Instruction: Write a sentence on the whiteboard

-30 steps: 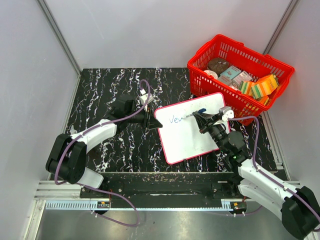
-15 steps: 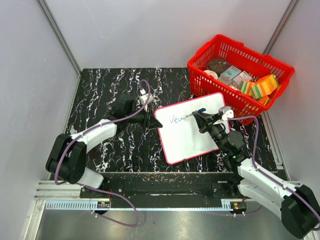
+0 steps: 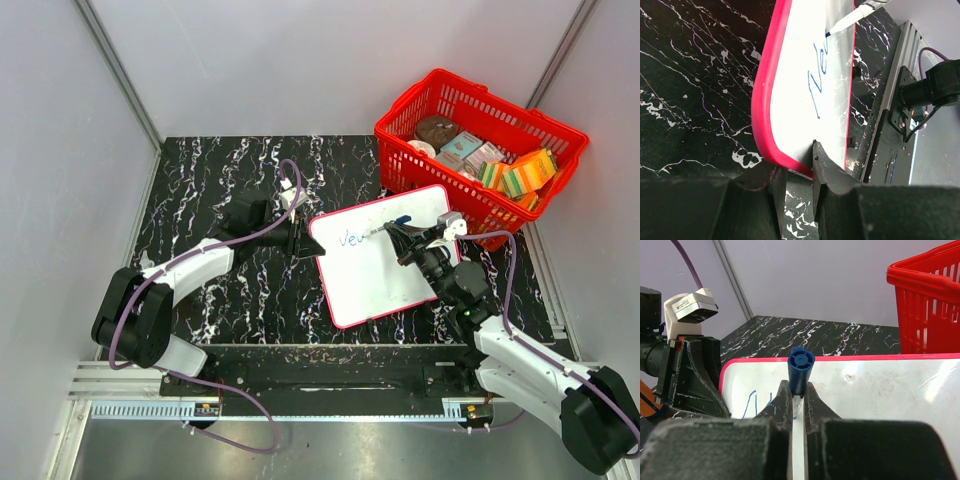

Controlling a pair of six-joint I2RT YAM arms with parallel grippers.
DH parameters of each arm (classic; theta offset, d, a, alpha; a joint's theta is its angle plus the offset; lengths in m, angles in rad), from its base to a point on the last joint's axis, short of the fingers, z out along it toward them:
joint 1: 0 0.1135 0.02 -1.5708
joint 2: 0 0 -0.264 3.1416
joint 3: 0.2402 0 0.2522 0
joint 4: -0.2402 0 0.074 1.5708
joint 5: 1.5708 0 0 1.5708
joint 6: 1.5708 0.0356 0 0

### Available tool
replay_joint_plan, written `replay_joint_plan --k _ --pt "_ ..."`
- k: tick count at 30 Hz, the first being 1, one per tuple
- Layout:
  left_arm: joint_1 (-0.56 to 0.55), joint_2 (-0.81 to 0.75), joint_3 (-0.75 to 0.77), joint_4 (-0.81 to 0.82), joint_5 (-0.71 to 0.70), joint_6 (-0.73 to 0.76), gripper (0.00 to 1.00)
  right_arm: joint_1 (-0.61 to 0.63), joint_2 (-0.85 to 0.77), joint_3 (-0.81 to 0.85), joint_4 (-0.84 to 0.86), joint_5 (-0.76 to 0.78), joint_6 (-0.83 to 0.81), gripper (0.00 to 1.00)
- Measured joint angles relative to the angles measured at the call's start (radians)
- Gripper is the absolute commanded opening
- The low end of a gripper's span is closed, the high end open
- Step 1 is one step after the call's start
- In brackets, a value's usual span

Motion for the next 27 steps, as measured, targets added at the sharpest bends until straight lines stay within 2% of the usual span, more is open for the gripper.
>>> replay_joint_plan --k 27 --pt "-0.003 0.000 0.000 -0.003 -0.007 0.000 0.00 0.000 -0.072 -0.013 -0.094 0.007 0.000 0.00"
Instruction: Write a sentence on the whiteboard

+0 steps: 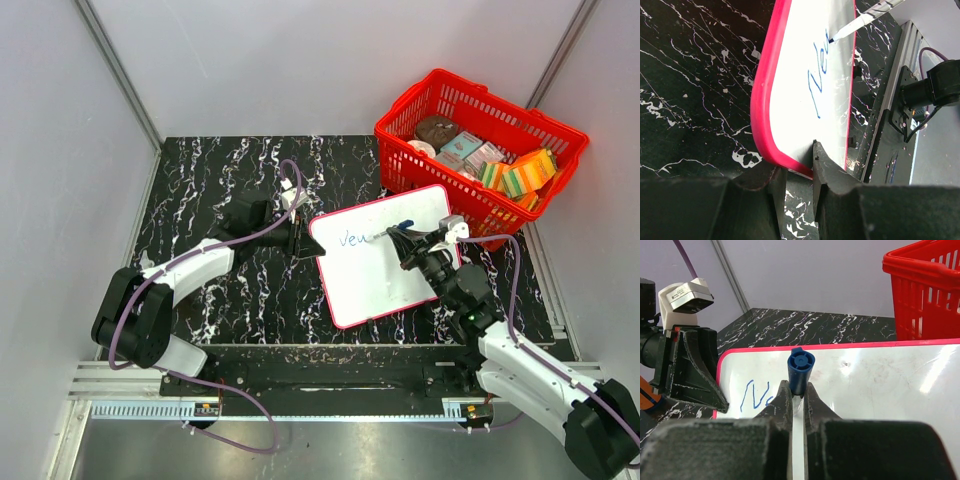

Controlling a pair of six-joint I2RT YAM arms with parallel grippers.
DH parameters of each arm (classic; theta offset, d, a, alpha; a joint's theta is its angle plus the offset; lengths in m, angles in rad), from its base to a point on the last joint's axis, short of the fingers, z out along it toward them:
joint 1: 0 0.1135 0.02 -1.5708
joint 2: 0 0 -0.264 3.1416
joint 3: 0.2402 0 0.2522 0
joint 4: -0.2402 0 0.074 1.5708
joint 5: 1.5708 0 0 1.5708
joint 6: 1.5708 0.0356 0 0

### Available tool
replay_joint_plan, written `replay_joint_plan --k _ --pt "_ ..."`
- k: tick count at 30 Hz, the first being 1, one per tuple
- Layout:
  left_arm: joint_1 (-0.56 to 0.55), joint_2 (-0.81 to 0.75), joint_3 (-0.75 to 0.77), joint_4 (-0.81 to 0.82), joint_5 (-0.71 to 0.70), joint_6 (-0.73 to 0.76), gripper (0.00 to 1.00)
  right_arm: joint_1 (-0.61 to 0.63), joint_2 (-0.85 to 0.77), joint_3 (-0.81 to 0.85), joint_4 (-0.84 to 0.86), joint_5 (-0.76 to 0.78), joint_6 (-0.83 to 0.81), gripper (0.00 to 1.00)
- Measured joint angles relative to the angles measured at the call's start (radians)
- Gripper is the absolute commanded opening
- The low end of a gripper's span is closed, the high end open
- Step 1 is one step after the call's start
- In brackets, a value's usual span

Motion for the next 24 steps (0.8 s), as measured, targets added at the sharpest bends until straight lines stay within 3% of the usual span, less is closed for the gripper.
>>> replay_joint_plan --k 24 --pt "-0.001 -0.002 0.000 -0.010 -0.008 0.000 0.00 0.000 0.055 0.014 0.053 0.048 0.000 0.00"
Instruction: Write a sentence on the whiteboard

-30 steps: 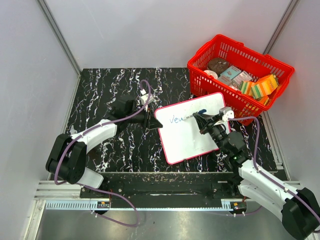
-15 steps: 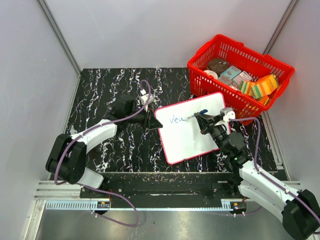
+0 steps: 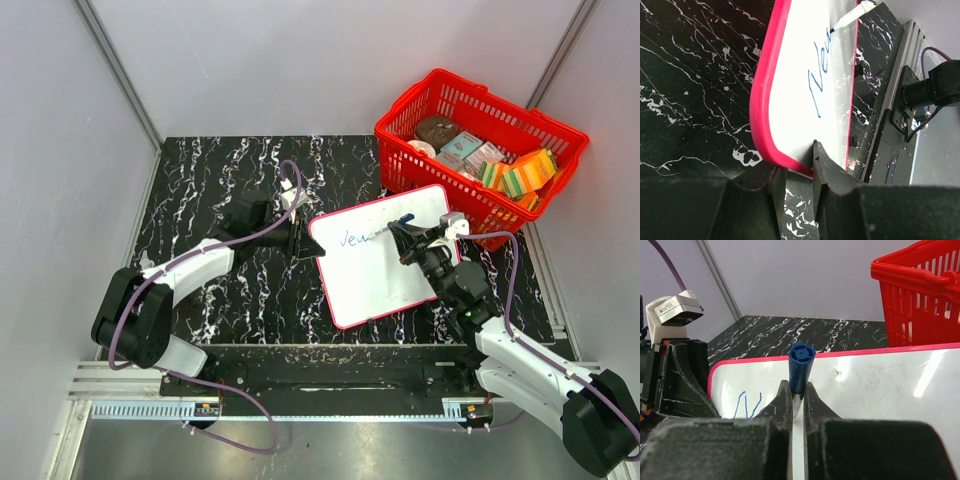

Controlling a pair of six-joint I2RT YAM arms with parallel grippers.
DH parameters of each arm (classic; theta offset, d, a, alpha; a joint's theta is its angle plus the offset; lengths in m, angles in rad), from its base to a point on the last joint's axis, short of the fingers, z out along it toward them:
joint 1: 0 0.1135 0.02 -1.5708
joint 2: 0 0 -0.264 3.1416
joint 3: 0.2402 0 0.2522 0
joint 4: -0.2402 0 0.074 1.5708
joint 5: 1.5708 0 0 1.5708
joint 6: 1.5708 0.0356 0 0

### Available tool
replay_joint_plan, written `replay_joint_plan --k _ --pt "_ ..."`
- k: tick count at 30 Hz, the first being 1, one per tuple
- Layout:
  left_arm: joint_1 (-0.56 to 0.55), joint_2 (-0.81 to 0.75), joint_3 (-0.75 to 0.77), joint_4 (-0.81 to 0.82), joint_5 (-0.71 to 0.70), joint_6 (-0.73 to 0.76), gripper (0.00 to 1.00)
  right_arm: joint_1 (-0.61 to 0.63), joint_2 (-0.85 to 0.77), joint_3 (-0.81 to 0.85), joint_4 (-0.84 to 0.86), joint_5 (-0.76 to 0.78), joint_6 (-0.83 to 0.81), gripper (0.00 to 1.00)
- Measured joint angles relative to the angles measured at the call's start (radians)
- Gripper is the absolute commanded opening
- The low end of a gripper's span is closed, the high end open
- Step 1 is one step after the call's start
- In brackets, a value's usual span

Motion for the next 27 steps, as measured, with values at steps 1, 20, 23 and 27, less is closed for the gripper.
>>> replay_joint_plan --k 1,20,23,27 --pt "0.000 0.000 0.000 0.000 0.000 0.000 0.00 0.000 0.000 0.000 0.001 0.002 0.000 0.00" --pt "-0.002 0.000 0.000 0.001 0.000 0.005 0.00 0.000 0.014 0.000 0.034 0.005 -0.001 0.00" --pt "-0.002 0.000 0.000 0.001 0.000 0.006 0.00 0.000 0.016 0.000 0.036 0.005 -0.002 0.00" --pt "-0.002 0.000 0.000 0.001 0.000 0.006 0.00 0.000 0.015 0.000 0.038 0.005 -0.004 0.00"
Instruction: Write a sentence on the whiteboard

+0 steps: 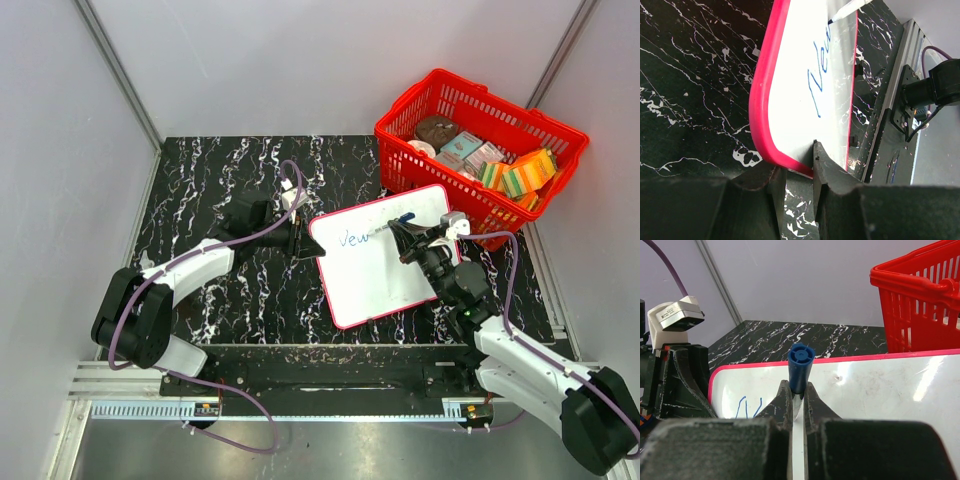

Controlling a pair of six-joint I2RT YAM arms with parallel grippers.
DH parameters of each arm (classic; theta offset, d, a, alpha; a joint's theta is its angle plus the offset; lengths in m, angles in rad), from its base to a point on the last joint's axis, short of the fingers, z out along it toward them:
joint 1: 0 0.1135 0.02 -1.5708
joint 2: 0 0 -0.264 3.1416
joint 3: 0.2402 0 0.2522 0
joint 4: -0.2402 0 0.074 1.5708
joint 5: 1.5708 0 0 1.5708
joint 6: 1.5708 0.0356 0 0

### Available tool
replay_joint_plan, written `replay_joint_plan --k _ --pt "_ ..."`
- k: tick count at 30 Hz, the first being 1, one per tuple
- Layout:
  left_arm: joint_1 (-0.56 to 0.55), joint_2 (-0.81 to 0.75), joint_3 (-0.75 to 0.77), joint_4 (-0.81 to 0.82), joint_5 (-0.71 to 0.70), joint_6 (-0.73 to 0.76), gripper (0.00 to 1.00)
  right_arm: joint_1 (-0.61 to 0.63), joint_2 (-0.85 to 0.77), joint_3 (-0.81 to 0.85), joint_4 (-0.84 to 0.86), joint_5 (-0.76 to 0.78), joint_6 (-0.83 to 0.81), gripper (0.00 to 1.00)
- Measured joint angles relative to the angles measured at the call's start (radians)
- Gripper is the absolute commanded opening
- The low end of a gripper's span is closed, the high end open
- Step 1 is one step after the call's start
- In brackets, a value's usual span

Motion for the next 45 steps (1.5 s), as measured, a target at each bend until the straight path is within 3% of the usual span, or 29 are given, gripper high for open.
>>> replay_joint_plan --k 14,32,45 --pt "-0.005 -0.008 0.000 -0.002 -0.003 0.008 0.00 0.000 -0.149 0.000 -0.017 -0.001 -0.008 0.00" --pt "-0.023 -0.042 0.026 -0.083 -0.025 0.058 0.00 0.000 -0.405 -0.029 -0.195 -0.001 -0.023 0.00" --pt "-0.029 -0.070 0.026 -0.111 -0.031 0.085 0.00 0.000 -0.486 -0.034 -0.278 -0.002 -0.031 0.00"
